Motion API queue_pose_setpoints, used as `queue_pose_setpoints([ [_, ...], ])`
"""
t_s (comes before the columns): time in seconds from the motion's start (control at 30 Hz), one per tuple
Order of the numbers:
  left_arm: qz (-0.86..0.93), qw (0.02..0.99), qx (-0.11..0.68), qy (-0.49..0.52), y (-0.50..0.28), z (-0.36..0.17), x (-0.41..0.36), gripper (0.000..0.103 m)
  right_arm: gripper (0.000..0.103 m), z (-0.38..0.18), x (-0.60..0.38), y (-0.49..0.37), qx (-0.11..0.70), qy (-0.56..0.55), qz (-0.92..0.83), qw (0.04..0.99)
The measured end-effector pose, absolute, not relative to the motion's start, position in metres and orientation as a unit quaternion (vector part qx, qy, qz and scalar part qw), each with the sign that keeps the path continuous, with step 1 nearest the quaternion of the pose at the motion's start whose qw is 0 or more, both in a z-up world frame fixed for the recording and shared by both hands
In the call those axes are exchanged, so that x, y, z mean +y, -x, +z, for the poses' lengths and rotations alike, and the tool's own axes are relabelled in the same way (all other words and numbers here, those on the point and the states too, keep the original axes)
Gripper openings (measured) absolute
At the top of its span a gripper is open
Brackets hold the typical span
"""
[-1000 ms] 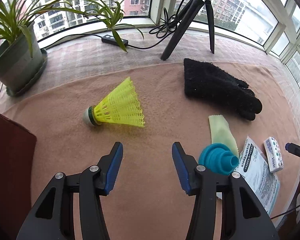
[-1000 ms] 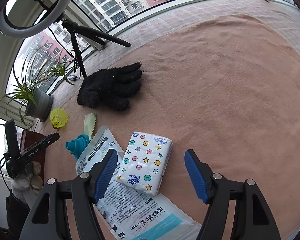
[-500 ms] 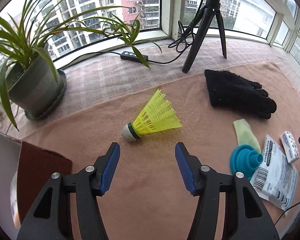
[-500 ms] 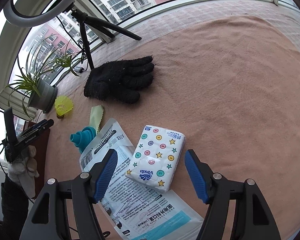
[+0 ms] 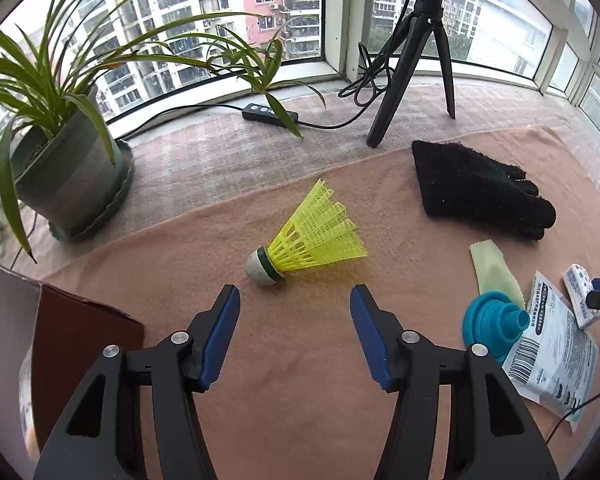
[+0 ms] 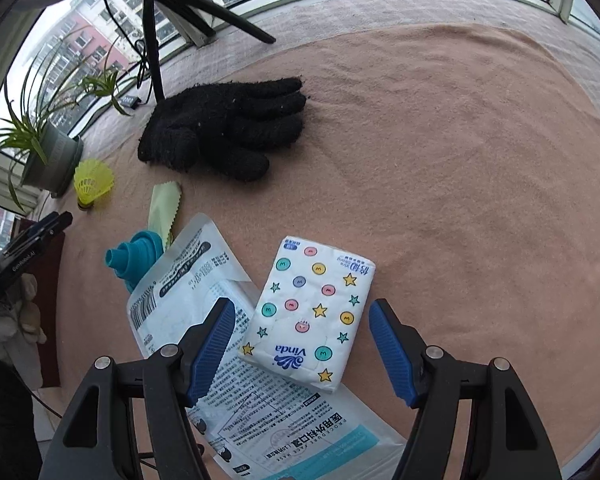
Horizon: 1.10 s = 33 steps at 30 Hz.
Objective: Organize soft objects
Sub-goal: 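Close the right tool on the dotted tissue pack while the left tool approaches the yellow shuttlecock, then close the left tool on the yellow shuttlecock's cork base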
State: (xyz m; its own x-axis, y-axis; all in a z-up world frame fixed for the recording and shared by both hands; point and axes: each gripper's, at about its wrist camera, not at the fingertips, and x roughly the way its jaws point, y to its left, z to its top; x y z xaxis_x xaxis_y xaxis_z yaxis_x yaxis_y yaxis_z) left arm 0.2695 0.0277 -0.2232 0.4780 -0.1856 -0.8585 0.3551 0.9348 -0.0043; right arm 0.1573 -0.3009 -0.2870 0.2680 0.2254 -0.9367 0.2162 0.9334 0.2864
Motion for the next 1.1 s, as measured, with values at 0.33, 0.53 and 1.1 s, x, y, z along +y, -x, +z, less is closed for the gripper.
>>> queue_pose_setpoints([
  [0.33,-0.157,0.858,0.486,-0.046,-0.251,-0.222,0.039,0.057,0.059,-0.299,-0.311,-0.16,0.613,-0.109,-0.009,0.782],
  [0.53,-0.159,0.859,0.483,-0.058,-0.26,-0.22,0.037,0.057,0.049,-0.304,-0.313,-0.168,0.613,-0.091,-0.009,0.785],
  [1.1,-0.192,0.807,0.511,-0.225,-0.314,-0.245,-0.017,0.066,0.05,-0.301,-0.319,-0.157,0.602,-0.117,0.015,0.789],
])
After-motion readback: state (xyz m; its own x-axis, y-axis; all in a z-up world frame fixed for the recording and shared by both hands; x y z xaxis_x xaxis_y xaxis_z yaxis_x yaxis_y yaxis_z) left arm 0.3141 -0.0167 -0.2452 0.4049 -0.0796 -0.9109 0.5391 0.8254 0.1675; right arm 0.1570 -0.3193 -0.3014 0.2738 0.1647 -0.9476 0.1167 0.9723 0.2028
